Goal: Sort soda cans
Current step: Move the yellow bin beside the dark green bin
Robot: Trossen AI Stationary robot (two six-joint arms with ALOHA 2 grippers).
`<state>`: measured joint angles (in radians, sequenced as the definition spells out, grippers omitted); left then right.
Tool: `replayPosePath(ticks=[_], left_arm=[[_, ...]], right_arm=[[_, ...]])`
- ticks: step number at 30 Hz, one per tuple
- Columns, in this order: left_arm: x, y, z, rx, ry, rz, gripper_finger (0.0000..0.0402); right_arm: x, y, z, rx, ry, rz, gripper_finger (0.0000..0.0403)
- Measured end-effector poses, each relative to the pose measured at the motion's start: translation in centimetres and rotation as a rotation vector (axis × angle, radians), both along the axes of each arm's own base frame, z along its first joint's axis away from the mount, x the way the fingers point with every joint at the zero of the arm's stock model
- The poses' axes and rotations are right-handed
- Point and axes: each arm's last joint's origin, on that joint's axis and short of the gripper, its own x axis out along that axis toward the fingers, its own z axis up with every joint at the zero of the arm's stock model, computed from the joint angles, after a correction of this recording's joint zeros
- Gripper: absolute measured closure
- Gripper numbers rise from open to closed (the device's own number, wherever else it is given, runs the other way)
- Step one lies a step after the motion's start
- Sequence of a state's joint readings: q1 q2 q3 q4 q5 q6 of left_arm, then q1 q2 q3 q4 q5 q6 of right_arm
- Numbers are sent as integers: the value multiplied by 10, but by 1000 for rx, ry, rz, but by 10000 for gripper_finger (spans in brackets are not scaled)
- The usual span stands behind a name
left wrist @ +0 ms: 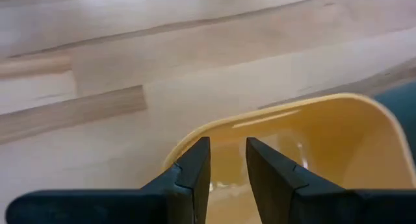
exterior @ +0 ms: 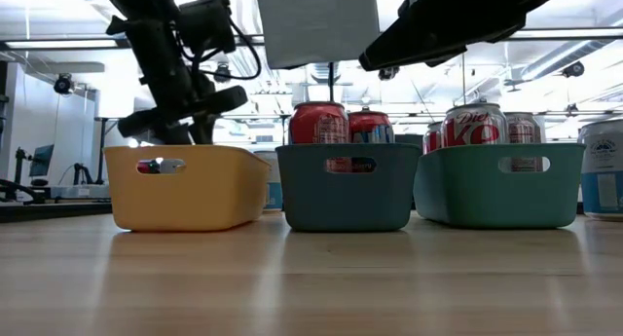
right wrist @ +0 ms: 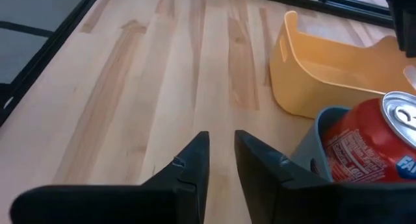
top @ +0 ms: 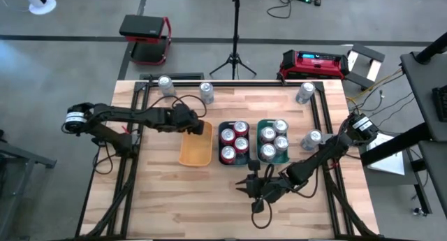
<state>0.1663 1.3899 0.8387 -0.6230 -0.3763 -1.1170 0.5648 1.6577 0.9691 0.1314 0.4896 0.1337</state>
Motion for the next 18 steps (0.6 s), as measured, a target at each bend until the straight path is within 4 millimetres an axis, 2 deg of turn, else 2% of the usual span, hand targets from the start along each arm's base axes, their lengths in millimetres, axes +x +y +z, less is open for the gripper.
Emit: replayPosePath(ticks=[10, 18], left_arm=[[-5, -1, -2, -12, 53, 9, 320], [-5, -1, -2, -10, 53, 2, 320]], right_arm=[[0, 0, -1, -3, 2, 1, 321], [0, 0, -1, -3, 2, 1, 335]])
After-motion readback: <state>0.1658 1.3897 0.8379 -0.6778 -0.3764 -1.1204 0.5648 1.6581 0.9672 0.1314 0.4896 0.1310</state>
